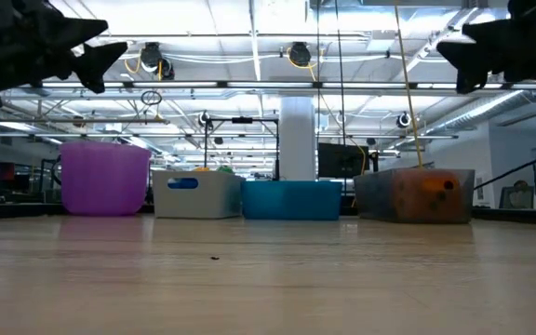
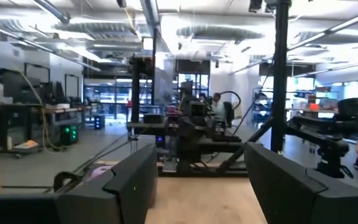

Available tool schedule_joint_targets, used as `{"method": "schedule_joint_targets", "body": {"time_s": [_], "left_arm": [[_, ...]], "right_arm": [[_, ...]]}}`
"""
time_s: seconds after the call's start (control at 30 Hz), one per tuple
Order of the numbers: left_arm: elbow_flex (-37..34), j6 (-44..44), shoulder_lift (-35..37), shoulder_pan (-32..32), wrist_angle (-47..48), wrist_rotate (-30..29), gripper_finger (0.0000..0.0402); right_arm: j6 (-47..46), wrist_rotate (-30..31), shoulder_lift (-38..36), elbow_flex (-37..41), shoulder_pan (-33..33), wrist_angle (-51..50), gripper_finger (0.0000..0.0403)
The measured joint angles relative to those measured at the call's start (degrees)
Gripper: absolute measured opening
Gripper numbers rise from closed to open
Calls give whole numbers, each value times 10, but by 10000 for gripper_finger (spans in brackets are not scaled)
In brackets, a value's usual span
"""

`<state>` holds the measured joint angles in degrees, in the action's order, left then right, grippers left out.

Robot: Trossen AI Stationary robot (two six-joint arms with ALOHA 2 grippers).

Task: Pick & Place Toys
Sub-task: Return to home position

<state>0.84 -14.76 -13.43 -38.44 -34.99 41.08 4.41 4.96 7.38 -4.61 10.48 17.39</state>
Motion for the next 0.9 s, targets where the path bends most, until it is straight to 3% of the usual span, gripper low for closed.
{"method": "schedule_joint_targets", "body": {"time_s": [0.17, 0.3, 0.53, 0.67, 0.9], "left_arm": [[0, 17, 0, 0, 58, -6, 248], [0, 24, 0, 0, 96, -20, 231], [0, 27, 0, 0, 160, -139, 146], [0, 42, 0, 0, 167, -170, 95], [0, 76, 0, 0, 170, -191, 19]], "right_arm": [[-7, -8, 0, 12, 0, 9, 189], [-7, -8, 0, 13, 0, 3, 154], [-3, 23, 0, 14, 0, -8, 57], [11, 58, 0, 14, 0, -19, 10], [43, 58, 0, 15, 0, -21, 3]]}}
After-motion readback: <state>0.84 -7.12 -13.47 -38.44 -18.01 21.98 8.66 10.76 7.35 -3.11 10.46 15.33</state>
